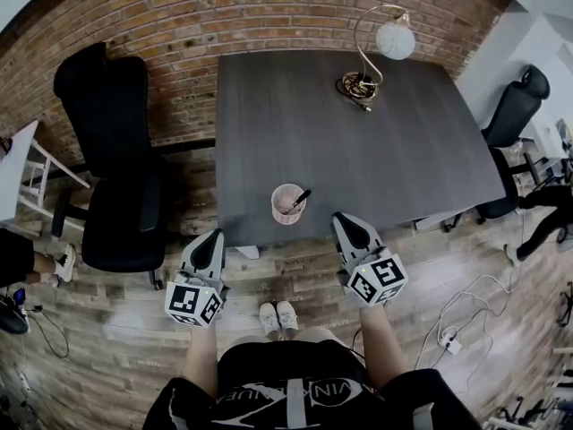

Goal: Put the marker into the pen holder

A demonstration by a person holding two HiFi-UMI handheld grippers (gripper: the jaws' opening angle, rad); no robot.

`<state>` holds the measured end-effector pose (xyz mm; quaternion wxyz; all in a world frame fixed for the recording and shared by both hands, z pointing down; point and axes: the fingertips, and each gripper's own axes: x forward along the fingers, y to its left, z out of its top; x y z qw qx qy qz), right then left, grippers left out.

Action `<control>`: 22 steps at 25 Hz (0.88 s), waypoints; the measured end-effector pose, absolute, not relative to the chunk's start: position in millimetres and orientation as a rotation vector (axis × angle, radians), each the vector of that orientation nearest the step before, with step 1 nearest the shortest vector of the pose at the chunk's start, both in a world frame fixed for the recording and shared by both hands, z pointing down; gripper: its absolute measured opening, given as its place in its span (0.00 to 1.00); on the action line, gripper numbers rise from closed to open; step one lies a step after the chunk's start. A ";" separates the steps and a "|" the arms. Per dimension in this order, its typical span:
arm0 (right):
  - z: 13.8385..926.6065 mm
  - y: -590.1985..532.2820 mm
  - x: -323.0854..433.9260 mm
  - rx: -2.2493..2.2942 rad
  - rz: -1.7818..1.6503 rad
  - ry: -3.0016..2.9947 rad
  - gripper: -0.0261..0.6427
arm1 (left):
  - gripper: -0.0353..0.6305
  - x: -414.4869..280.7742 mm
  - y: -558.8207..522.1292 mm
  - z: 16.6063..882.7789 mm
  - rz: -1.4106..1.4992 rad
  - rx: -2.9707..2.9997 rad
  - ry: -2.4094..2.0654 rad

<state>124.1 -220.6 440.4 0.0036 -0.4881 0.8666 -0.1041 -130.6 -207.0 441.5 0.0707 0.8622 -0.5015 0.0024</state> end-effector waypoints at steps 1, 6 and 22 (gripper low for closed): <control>439.5 -220.1 123.8 -1.526 -0.326 2.716 0.08 | 0.07 -131.8 -206.2 440.7 0.005 2.592 -1.515; 434.4 -216.5 121.5 -1.512 -0.317 2.719 0.08 | 0.07 -135.4 -202.3 436.7 -0.004 2.591 -1.531; 428.8 -206.8 124.8 -1.510 -0.323 2.707 0.08 | 0.07 -131.7 -193.3 432.7 -0.004 2.600 -1.527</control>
